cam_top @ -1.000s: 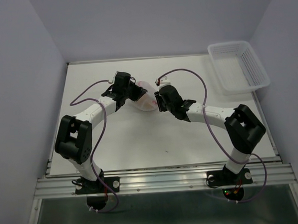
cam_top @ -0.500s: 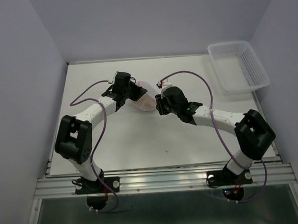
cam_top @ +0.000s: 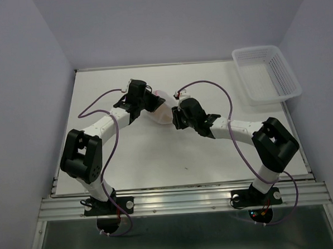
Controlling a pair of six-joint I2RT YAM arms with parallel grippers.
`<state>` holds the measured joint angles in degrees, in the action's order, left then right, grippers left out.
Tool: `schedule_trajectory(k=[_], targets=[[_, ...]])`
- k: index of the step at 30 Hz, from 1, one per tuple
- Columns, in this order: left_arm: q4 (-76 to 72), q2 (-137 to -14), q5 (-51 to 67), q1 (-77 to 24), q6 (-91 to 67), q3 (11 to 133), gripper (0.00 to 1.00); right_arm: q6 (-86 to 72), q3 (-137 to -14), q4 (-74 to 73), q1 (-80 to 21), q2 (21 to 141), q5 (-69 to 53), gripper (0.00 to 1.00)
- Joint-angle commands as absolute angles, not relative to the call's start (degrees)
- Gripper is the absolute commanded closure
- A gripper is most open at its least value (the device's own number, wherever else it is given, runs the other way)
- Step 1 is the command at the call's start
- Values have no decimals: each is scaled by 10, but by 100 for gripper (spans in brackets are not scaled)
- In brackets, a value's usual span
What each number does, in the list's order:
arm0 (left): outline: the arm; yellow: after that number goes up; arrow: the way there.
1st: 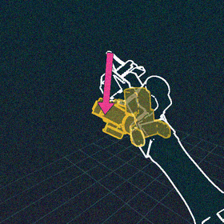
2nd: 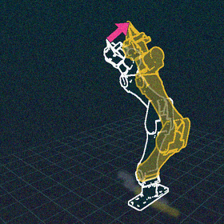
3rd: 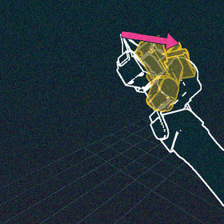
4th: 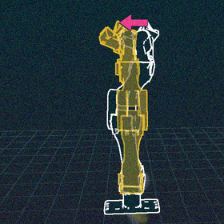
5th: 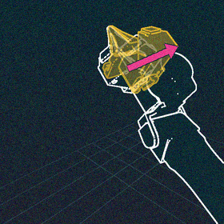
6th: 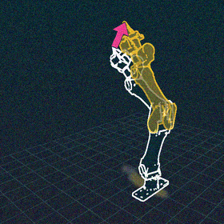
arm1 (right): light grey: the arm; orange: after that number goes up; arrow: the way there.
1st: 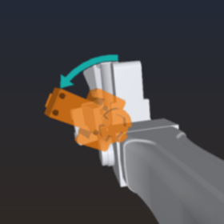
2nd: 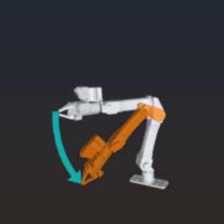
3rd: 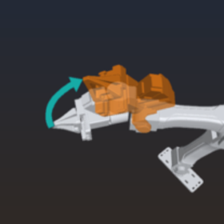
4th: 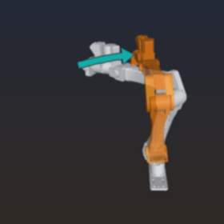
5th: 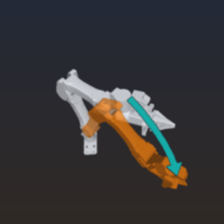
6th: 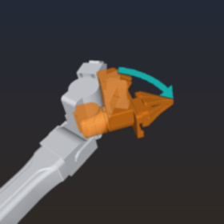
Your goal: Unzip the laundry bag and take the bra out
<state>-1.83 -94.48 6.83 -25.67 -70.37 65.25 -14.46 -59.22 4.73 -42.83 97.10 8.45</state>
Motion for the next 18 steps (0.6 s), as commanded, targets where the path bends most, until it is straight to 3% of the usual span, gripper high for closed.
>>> schedule_trajectory(k=[1, 14, 18], targets=[[-25, -915, 62, -260, -702, 664, 100, -164, -617, 85, -432, 976, 111, 62], [-28, -937, 82, -260, -698, 671, 100, -148, -635, 129, -432, 985, 146, 61], [-27, -938, 80, -260, -694, 673, 100, -147, -638, 135, -432, 987, 145, 67]])
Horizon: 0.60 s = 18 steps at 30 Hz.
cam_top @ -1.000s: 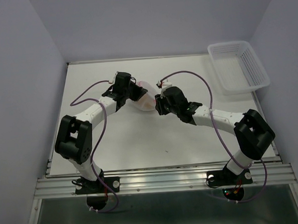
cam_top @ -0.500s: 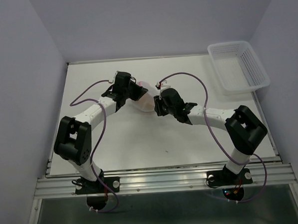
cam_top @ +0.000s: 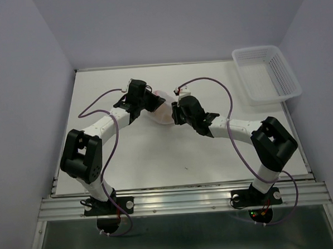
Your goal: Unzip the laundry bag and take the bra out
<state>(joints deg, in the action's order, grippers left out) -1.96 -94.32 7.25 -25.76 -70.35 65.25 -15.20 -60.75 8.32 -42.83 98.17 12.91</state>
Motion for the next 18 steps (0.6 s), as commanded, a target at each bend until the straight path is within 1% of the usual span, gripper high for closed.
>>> schedule_trajectory(k=[1, 2, 3, 5, 6, 8, 9, 11, 18], targets=[[-27, -938, 80, -260, -694, 673, 100, -146, -638, 134, -432, 987, 144, 69], [-27, -939, 81, -260, -693, 675, 100, -145, -638, 135, -432, 986, 145, 71], [-27, -940, 81, -260, -693, 676, 100, -145, -638, 135, -432, 987, 149, 75], [-26, -940, 82, -260, -693, 676, 100, -142, -638, 134, -432, 988, 154, 79], [-26, -940, 81, -260, -693, 676, 100, -142, -635, 134, -432, 987, 155, 84], [-25, -939, 80, -259, -693, 674, 100, -143, -634, 134, -432, 984, 157, 88], [-25, -938, 79, -260, -693, 673, 100, -142, -632, 134, -432, 983, 160, 94], [-25, -937, 78, -260, -693, 673, 100, -145, -628, 134, -432, 983, 170, 99], [-25, -929, 78, -249, -693, 668, 100, -149, -606, 120, -421, 979, 171, 99]])
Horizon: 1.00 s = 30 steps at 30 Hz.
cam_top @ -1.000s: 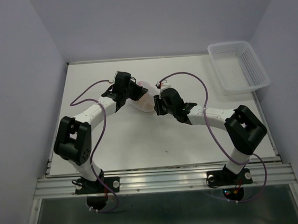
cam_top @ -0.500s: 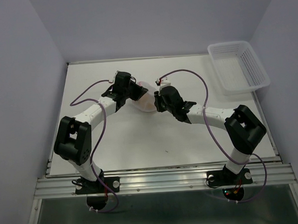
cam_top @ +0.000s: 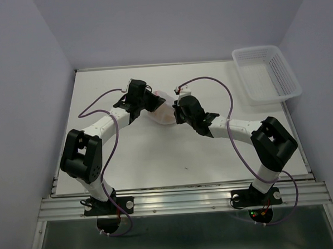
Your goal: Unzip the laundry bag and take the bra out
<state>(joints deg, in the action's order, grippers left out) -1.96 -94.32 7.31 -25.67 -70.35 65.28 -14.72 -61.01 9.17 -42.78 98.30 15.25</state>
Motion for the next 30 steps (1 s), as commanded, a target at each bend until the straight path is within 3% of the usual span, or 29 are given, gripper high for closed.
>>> schedule_trajectory(k=[1, 15, 23, 30], targets=[[-25, -926, 76, -247, -693, 664, 100, -152, -602, 120, -413, 976, 168, 99], [25, -947, 93, -197, -609, 698, 100, -136, -538, 112, -333, 944, 64, 99], [80, -1005, 96, -189, -513, 794, 100, -79, -582, 10, -325, 925, -157, 99], [76, -1001, 90, -176, -508, 803, 100, -83, -575, -26, -325, 919, -125, 99]])
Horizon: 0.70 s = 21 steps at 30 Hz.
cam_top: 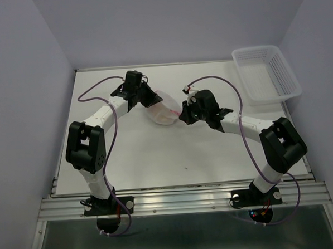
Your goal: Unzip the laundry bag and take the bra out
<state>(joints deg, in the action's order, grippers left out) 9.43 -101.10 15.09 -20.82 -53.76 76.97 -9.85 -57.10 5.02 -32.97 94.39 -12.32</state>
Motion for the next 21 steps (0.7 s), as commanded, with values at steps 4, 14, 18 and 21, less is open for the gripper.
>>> schedule_trajectory(k=[4, 14, 18, 21], targets=[[69, -1006, 111, -171, -485, 809, 100, -76, -577, -26, -325, 925, -103, 99], [91, -1047, 188, -153, -386, 864, 100, -33, -563, 29, -308, 976, -57, 99], [89, -1083, 228, -159, -380, 890, 100, -19, -584, 45, -308, 984, -131, 99], [90, -1083, 229, -170, -370, 896, 60, -41, -591, 63, -308, 962, -182, 99]])
